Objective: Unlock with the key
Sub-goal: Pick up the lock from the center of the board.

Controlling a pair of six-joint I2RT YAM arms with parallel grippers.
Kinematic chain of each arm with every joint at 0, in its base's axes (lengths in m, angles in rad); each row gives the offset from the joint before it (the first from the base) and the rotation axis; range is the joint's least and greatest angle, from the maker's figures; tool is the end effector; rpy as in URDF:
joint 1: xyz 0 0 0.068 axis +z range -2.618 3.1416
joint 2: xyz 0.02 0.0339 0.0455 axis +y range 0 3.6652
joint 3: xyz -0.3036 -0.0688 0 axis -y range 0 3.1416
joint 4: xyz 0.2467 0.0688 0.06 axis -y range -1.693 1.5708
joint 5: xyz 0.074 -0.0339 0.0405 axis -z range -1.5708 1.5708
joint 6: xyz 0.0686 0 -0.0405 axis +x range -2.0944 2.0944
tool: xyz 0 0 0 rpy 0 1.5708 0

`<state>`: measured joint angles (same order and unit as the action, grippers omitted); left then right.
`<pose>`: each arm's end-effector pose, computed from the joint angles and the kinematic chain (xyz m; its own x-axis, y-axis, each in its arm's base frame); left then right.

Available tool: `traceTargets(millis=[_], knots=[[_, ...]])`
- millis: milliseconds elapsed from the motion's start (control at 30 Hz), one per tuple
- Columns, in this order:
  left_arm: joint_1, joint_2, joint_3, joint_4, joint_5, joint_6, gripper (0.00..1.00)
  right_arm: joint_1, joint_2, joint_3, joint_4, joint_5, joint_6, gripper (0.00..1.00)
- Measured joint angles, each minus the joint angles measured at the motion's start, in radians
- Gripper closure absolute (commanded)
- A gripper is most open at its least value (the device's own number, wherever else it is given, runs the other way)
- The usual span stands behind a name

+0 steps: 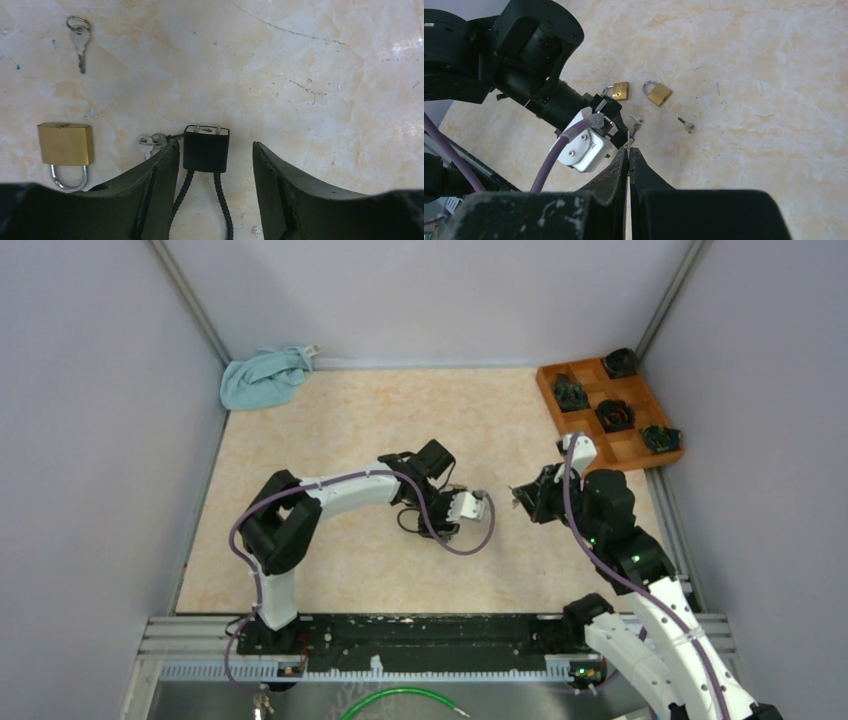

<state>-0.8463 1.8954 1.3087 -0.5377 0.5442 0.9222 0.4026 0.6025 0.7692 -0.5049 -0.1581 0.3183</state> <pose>0.2470 -0.3326 0.1949 0.2675 0.7265 -0.6330 0.9529 -0.2969 0.0619 0.1217 0.0636 0.3386 -0.4538 0.1427 -0.8796 -0.4017 0.8483 0.3448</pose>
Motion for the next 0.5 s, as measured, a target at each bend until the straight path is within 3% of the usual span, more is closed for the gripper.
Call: traceTargets(millis=[233, 500], knots=[[0.007, 0.027, 0.000, -0.038, 0.006, 0.066, 0.35, 0.000, -0.007, 0.000, -0.014, 0.000, 0.000, 1.00], [0.013, 0.042, 0.000, -0.038, 0.013, 0.099, 0.41, 0.000, -0.013, 0.000, -0.021, -0.004, 0.000, 1.00]])
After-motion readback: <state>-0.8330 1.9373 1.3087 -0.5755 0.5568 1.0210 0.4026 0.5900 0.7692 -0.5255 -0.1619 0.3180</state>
